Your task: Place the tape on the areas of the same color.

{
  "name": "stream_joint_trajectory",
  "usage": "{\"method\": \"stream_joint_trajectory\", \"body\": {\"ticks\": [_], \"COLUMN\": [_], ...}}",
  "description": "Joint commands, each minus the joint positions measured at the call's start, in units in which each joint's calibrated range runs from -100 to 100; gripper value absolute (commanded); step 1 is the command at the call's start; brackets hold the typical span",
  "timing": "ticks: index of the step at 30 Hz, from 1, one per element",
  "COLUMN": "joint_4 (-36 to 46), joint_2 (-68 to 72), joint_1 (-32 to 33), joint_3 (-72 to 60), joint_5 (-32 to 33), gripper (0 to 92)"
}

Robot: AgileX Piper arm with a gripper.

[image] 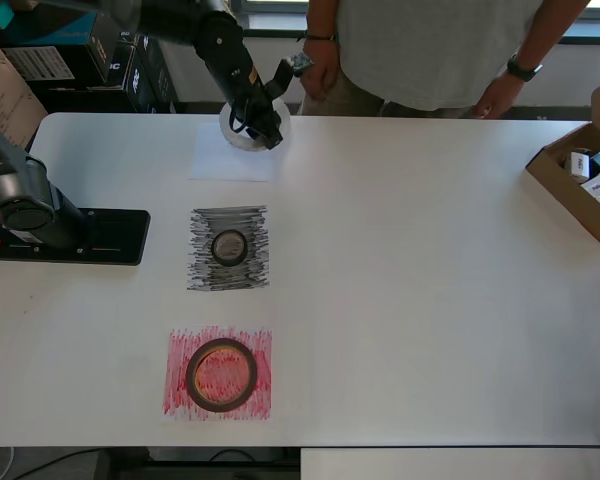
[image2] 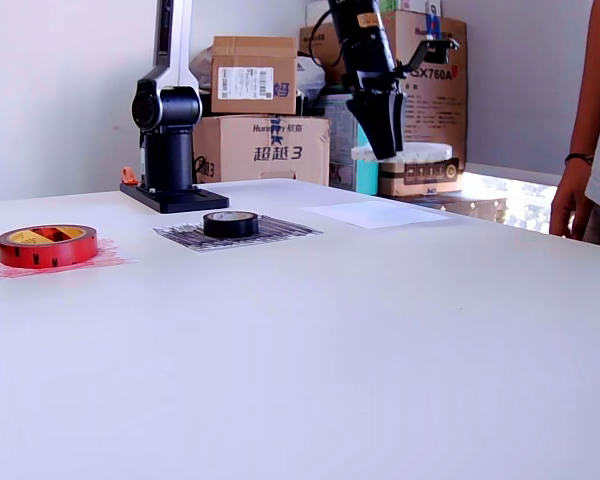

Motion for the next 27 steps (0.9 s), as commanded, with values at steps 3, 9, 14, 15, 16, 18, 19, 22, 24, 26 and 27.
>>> {"method": "stream_joint_trajectory", "body": {"ticks": [3, 9, 14, 15, 16, 18, 19, 22, 24, 26, 27], "joint_4": [0.3, 0.3, 0.3, 0.3, 0.3, 0.3, 0.3, 0.3, 0.3, 0.3, 0.5], "joint_2": [6.5, 9.2, 11.0, 11.4, 11.7, 12.0, 12.1, 11.6, 11.5, 11.4, 11.4], "joint_1": [3.1, 3.7, 4.4, 4.4, 4.4, 4.3, 4.3, 4.3, 4.3, 3.8, 3.7], "joint_3": [0.3, 0.3, 0.4, 0.4, 0.5, 1.3, 2.0, 4.2, 5.0, 5.5, 5.6], "joint_5": [1.0, 1.0, 1.0, 1.0, 1.0, 1.0, 1.0, 1.0, 1.0, 1.0, 1.0], "gripper": [0.0, 0.0, 0.0, 0.0, 0.0, 0.0, 0.0, 0.0, 0.0, 0.0, 0.0]}}
